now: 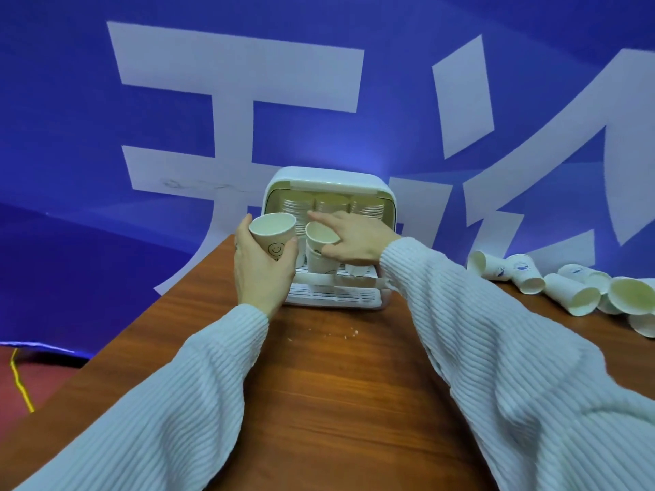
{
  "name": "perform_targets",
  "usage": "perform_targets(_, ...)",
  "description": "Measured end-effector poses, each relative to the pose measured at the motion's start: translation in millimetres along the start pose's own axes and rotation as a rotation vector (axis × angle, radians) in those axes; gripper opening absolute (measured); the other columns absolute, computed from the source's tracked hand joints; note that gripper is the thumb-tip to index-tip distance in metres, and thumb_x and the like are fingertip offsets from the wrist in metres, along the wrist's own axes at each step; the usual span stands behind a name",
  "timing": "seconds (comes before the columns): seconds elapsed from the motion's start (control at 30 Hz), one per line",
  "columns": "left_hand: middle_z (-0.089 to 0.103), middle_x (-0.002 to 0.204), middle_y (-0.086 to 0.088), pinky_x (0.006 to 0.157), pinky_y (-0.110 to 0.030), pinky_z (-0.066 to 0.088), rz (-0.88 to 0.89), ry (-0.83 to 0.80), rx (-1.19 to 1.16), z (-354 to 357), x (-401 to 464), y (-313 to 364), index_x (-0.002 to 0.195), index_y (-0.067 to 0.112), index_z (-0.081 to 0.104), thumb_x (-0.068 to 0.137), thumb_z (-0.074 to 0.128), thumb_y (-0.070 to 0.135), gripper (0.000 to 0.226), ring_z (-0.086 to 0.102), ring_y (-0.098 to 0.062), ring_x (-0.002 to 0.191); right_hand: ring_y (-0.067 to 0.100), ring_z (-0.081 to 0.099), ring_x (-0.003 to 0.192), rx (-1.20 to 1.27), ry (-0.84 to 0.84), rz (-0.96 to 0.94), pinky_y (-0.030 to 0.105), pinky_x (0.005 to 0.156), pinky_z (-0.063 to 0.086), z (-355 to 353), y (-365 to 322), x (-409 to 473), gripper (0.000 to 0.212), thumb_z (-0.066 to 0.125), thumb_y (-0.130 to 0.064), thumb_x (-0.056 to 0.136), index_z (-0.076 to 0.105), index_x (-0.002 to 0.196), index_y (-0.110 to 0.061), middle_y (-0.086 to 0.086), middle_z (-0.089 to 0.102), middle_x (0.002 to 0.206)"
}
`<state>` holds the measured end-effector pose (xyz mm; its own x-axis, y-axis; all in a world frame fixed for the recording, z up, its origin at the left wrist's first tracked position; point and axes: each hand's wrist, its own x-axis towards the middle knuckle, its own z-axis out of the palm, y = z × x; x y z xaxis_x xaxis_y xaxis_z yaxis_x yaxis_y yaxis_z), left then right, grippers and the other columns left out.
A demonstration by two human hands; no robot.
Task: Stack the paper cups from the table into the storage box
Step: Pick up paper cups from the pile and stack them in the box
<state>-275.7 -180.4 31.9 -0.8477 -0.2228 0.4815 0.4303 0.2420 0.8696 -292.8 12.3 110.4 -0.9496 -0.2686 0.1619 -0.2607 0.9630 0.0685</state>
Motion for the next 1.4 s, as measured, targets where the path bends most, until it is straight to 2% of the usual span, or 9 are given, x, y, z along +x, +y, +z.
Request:
perform_targets(0.13,0.048,0.148,-0.003,0.111,-0.041,0.041,0.017,-0.031,0.016,4,1,-2,0.154,0.019,0.029,0.086,0.076,0.042,0.086,0.047,-0.021,0.134,0.033,0.029,0.153,0.015,-0.155,0.066,0.049,0.122,0.029,24,0,1,0.101,0.047,-0.068,0.082,0.009,0.166,-0.029,0.004,0.012,0.173)
perform_targets(0.27,0.052,0.139,0.003,0.106,-0.038,0.045,0.074,-0.079,0.001,9,8,4,0.148,0.023,0.036,0.083,0.077,0.041,0.078,0.051,-0.017,0.126,0.033,0.021,0.156,0.194,-0.106,0.114,0.048,0.126,0.022,37,-1,0,0.101,0.06,-0.059,0.087,0.005,0.166,-0.028,0.005,0.004,0.173)
perform_targets(0.5,0.051,0.135,0.003,0.108,-0.043,0.046,0.171,-0.106,-0.006,35,37,28,0.14,0.02,0.043,0.08,0.081,0.04,0.074,0.052,-0.017,0.125,0.016,0.036,0.149,0.523,0.264,0.132,0.039,0.12,0.033,39,-1,-42,0.091,0.06,-0.053,0.094,0.004,0.164,-0.039,-0.004,0.026,0.169)
perform_targets(0.63,0.055,0.138,-0.005,0.109,-0.041,0.043,0.206,-0.146,0.03,56,41,33,0.143,0.012,0.043,0.082,0.083,0.033,0.076,0.053,-0.022,0.127,0.012,0.031,0.151,0.52,0.273,0.133,0.034,0.118,0.03,39,8,-62,0.088,0.061,-0.051,0.095,0.007,0.164,-0.042,-0.006,0.031,0.167)
perform_targets(0.8,0.052,0.145,-0.01,0.106,-0.036,0.039,0.237,-0.267,0.241,75,41,31,0.148,0.012,0.039,0.086,0.078,0.032,0.076,0.05,-0.028,0.132,0.014,0.049,0.133,0.534,0.271,0.183,0.039,0.11,0.043,43,24,-81,0.085,0.06,-0.057,0.092,0.011,0.161,-0.047,-0.008,0.055,0.146)
perform_targets(1.0,0.048,0.141,-0.014,0.106,-0.051,0.038,0.162,-0.479,0.724,82,34,22,0.142,0.02,0.052,0.093,0.04,0.071,0.072,0.045,-0.038,0.131,0.012,0.054,0.122,0.541,0.285,0.231,0.037,0.103,0.046,44,41,-92,0.083,0.06,-0.053,0.095,0.013,0.162,-0.043,-0.009,0.06,0.135)
perform_targets(1.17,0.047,0.15,-0.01,0.107,-0.055,0.032,0.143,-0.522,0.732,81,30,21,0.141,0.019,0.048,0.105,0.023,0.041,0.05,0.04,-0.038,0.135,0.009,0.058,0.106,0.571,0.288,0.267,0.036,0.095,0.051,50,47,-105,0.082,0.059,-0.054,0.096,0.012,0.162,-0.042,-0.011,0.06,0.133)
perform_targets(1.27,0.034,0.162,-0.005,0.114,-0.057,0.025,0.078,-0.58,0.755,81,34,25,0.151,0.025,0.041,0.105,0.025,0.044,0.052,0.028,-0.036,0.146,0.002,0.056,0.089,0.551,0.281,0.282,0.03,0.087,0.049,50,48,-118,0.08,0.059,-0.052,0.098,0.015,0.163,-0.038,-0.009,0.06,0.134)
perform_targets(1.4,0.048,0.15,-0.008,0.117,-0.055,0.029,0.402,-0.28,0.641,89,8,26,0.141,0.021,0.055,0.098,0.046,0.045,0.05,0.029,-0.032,0.144,0.001,0.052,0.079,0.55,0.299,0.35,0.032,0.089,0.053,50,61,-138,0.077,0.06,-0.052,0.097,0.019,0.162,-0.04,-0.012,0.06,0.132)
